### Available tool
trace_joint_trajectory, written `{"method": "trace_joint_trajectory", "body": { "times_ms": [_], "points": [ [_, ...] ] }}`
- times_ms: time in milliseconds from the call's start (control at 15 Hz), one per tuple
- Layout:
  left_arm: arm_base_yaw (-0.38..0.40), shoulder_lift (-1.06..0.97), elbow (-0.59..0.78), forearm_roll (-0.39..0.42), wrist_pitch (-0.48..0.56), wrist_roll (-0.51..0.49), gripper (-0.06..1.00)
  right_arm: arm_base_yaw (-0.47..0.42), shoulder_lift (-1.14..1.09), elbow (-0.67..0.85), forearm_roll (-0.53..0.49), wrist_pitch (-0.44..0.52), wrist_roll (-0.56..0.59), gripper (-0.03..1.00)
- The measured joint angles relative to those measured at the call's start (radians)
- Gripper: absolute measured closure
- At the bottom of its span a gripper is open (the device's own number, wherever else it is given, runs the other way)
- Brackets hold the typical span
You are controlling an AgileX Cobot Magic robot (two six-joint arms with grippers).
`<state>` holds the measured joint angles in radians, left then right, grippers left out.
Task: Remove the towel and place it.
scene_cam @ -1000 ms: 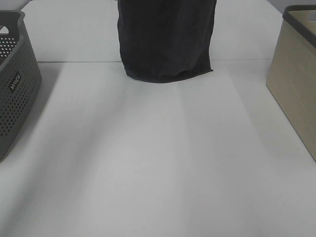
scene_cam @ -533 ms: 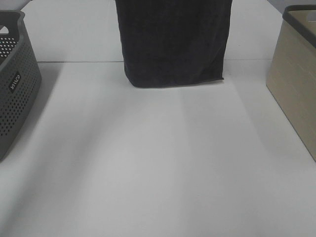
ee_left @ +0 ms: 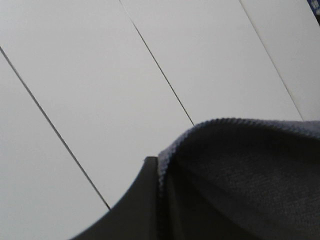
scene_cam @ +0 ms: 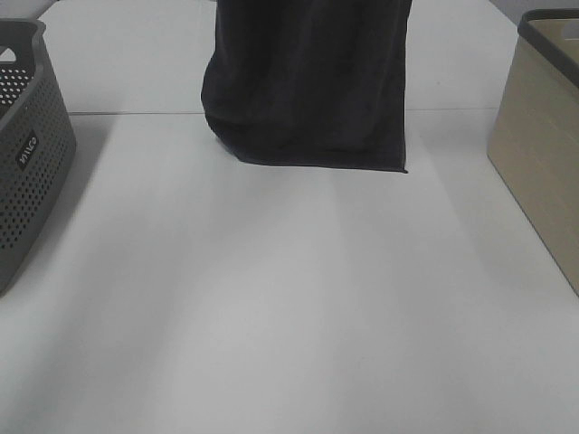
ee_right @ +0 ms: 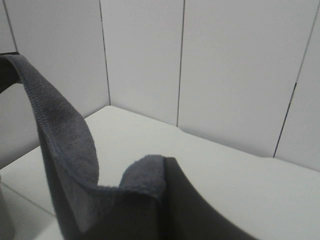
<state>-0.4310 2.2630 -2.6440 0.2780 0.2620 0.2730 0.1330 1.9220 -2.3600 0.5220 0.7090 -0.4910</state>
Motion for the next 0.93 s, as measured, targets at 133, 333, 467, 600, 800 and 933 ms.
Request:
{"method": "trace_joint_trajectory", "body": {
  "times_ms": [133,333,467,600,800,933],
  "points": [
    [-0.016,-0.065,0.000,-0.012,0.223,0.000,0.94,0.000,-0.046,0.000,-0.013,0.141,0.068,0.95],
    [-0.021,-0.145,0.000,-0.056,0.536,0.000,0.94,0.000,-0.089,0.000,-0.014,0.320,0.153,0.95],
    [-0.021,-0.204,0.000,-0.103,0.738,0.000,0.94,0.000,-0.122,0.000,-0.020,0.447,0.204,0.95],
    [-0.021,-0.247,0.000,-0.154,0.904,0.000,0.94,0.000,-0.152,0.000,-0.021,0.505,0.258,0.95],
    [-0.022,-0.260,0.003,-0.206,0.947,-0.050,0.94,0.000,-0.207,0.035,-0.022,0.512,0.315,0.95],
    [-0.022,-0.266,0.036,-0.224,0.951,-0.080,0.94,0.000,-0.241,0.108,-0.022,0.512,0.319,0.95]
  ]
}}
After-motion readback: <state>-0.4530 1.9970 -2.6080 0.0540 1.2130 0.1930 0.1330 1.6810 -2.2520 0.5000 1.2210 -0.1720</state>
